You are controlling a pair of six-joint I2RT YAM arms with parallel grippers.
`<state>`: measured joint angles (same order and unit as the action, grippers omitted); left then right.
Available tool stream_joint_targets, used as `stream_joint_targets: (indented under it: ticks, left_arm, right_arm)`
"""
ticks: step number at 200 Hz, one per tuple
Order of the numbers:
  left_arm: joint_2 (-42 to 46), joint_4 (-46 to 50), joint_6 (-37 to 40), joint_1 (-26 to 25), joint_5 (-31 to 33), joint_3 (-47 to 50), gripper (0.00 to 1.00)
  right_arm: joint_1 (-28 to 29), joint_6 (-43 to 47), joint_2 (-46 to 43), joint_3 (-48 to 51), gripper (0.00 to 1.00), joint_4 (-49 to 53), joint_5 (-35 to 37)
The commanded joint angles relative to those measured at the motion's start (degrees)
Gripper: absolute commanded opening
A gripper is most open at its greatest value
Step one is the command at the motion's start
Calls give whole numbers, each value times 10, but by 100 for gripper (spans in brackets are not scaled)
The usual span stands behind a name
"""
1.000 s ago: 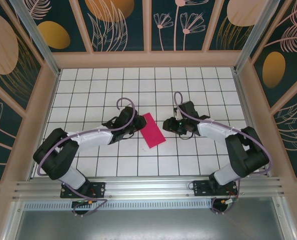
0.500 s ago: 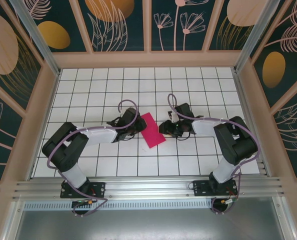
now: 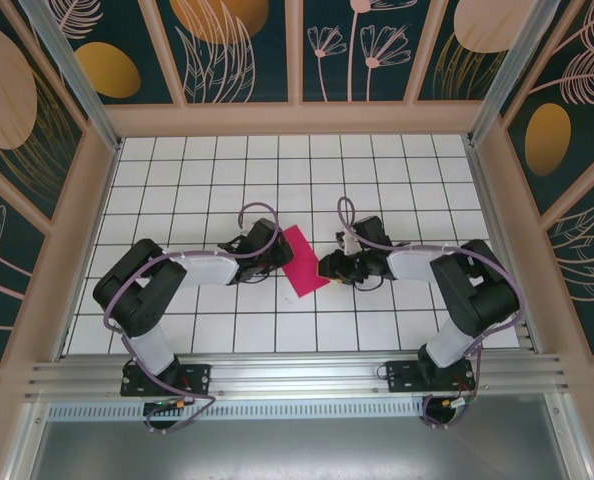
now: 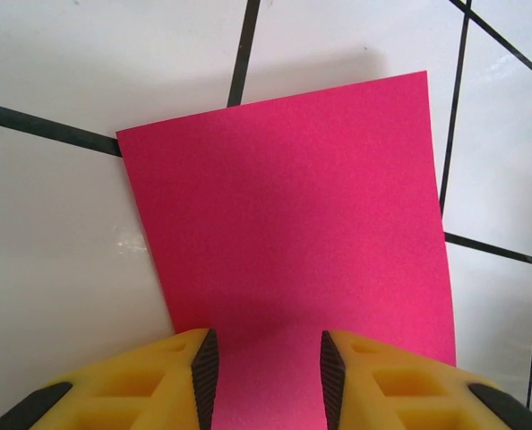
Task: Fold a paper plane with a square sheet of paper (pick it up from the middle)
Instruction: Rotate the paper at the center of the table.
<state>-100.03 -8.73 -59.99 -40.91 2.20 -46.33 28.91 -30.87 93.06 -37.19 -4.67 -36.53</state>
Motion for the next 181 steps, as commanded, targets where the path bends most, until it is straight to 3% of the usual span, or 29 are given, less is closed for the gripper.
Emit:
stream_joint_targets:
  ticks: [1, 23, 47, 76, 149, 181]
  left_arm:
    - [2, 7, 14, 5, 14, -8, 39]
    - [-1, 12, 20, 5, 17, -15, 39]
    - [15, 12, 24, 6, 28, -9, 41]
    - [46, -9, 32, 6, 11, 9, 40]
    - [40, -2, 25, 8, 23, 20, 41]
    - [34, -7, 26, 12, 19, 17, 42]
  right_arm:
    - [16, -18, -31, 14, 38, -25, -11]
    - [21, -18, -48, 21, 38, -18, 1]
    - [11, 0, -73, 16, 40, 23, 59]
    - [-8, 6, -62, -11, 43, 18, 66]
    - [-16, 30, 84, -116, 44, 0, -6]
    - [-16, 31, 107, -123, 43, -12, -37]
